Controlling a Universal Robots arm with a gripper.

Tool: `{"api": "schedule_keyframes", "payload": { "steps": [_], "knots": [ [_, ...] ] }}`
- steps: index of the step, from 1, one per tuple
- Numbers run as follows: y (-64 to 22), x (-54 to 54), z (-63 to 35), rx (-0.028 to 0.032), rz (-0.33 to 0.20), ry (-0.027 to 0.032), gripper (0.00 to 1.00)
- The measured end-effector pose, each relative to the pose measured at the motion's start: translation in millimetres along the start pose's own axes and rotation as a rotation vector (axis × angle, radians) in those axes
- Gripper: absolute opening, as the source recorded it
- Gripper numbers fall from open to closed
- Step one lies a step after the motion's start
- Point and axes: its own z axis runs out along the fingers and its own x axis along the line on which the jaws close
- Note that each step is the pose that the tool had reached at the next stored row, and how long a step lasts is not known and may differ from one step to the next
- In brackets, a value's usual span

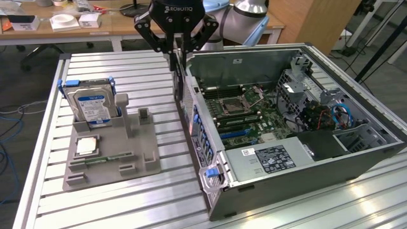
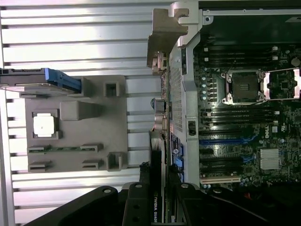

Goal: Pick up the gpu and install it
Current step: 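Pick up the gpu and move the gpu toward the slot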

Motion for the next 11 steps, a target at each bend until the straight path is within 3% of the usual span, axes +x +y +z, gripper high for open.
{"api": "schedule_keyframes", "payload": {
  "steps": [11],
  "knots": [
    [0.6,-9.5,0.3,-0.0001,0.0,0.0,0.26]
  ]
}}
